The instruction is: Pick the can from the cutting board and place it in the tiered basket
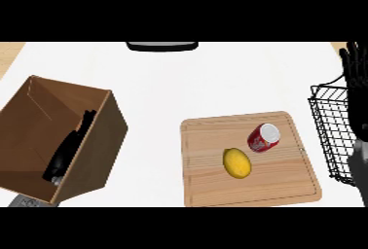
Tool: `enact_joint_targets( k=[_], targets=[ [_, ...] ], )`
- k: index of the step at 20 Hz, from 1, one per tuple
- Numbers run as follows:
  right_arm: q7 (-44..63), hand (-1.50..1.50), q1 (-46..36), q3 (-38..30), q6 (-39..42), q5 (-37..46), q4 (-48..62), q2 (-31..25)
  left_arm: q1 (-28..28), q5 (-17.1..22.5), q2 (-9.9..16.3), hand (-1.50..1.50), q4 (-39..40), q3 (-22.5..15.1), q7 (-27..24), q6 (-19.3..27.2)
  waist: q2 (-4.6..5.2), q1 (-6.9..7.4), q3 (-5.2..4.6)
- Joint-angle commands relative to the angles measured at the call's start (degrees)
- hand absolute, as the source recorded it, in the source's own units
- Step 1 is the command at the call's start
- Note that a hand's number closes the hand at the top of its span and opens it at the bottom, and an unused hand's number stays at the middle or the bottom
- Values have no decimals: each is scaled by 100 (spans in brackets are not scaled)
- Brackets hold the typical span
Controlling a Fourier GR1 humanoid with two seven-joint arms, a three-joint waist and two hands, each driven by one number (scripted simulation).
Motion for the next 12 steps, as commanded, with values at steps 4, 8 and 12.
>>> enact_joint_targets(
  k=[4,8,12],
  targets=[
    [-463,150,1060,-202,627,-1913,558,1567,380,576,12,0,-93,669,-60,28,75,223,83],
    [-1302,150,1174,-583,957,-3169,404,2358,587,1001,-178,0,-4,989,-44,-28,16,167,89],
    [-1777,-150,2147,-225,-160,-1252,1071,2055,857,1279,88,0,69,1354,-291,-445,48,156,6]
  ],
)
